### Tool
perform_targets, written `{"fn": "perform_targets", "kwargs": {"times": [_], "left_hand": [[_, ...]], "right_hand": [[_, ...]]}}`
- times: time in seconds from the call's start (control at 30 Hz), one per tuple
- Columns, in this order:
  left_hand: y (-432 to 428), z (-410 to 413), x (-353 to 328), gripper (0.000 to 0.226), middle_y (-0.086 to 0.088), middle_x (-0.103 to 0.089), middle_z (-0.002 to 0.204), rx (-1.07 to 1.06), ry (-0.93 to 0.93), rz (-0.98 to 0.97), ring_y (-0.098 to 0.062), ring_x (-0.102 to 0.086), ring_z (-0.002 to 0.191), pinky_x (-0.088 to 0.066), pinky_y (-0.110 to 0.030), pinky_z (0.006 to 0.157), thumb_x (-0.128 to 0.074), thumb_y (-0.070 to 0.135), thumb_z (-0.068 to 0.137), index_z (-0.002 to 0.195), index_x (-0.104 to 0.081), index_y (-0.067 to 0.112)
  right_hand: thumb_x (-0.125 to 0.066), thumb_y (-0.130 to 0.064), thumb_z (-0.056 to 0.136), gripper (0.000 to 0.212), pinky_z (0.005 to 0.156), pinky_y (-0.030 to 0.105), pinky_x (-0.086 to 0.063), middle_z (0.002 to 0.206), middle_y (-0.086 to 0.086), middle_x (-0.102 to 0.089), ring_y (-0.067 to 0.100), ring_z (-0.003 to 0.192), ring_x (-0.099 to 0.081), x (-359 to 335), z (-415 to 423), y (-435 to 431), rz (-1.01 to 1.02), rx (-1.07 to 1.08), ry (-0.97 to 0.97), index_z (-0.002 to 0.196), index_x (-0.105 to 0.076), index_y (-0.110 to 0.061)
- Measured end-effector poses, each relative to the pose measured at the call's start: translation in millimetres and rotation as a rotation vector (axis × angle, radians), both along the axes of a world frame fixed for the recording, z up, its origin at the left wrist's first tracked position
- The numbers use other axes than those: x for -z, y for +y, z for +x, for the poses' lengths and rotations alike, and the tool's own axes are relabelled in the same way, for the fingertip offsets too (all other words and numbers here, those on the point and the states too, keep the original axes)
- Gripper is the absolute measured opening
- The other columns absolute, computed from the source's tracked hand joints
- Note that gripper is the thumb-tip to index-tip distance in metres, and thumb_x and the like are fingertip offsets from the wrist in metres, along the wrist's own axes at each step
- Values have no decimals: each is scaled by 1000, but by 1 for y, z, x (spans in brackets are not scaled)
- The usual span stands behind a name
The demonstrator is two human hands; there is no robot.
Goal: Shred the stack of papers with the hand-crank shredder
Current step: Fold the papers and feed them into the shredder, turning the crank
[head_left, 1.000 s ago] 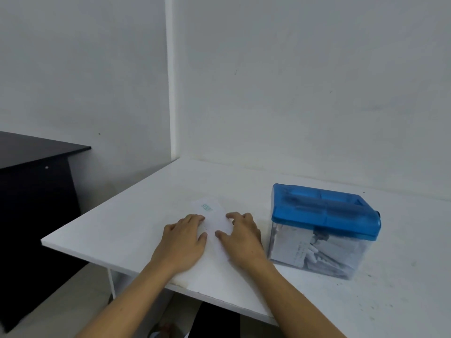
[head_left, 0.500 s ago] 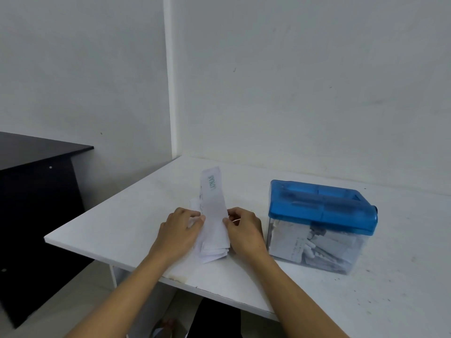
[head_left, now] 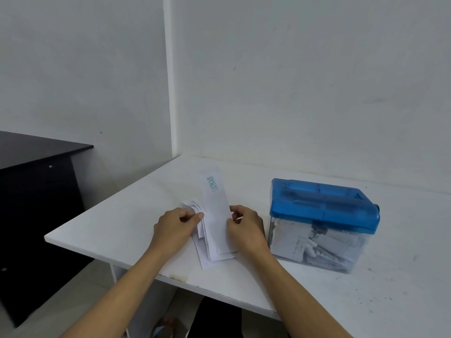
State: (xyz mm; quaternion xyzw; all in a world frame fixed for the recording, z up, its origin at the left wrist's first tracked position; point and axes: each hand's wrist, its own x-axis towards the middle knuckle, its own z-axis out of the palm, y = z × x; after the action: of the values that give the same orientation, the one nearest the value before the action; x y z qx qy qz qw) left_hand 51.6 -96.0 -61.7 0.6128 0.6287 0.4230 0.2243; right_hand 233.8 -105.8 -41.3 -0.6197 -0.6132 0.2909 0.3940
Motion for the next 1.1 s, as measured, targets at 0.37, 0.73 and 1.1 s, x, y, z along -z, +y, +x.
{"fn": "perform_targets", "kwargs": {"times": [0.37, 0.73, 1.1], "left_hand": [[-2, 2, -2, 13, 18, -68, 92, 14, 48, -54, -5, -61, 91, -45, -49, 102, -64, 45, 95, 93, -68, 32], [-1, 3, 0, 21, 9, -66, 82, -63, 111, -19, -8, -58, 79, -39, -34, 82, -60, 33, 97, 80, -65, 23], [-2, -3, 1, 21, 12, -74, 83, 58, -75, 24, -14, -67, 87, -50, -46, 94, -65, 42, 95, 85, -76, 28]], "right_hand": [[-62, -23, 97, 36, 84, 21, -49, 123, -10, -59, 8, 99, -56, 2, 1, 1, 0, -27, 34, 131, -53, -33], [-56, -16, 98, 36, 83, 22, -48, 117, -9, -58, 11, 101, -55, 0, 3, 0, -23, -11, 68, 131, -53, -29], [-43, -16, 97, 26, 67, 20, -43, 116, -1, -61, 16, 97, -57, 0, 0, -2, -39, -32, 114, 120, -55, -16]]}}
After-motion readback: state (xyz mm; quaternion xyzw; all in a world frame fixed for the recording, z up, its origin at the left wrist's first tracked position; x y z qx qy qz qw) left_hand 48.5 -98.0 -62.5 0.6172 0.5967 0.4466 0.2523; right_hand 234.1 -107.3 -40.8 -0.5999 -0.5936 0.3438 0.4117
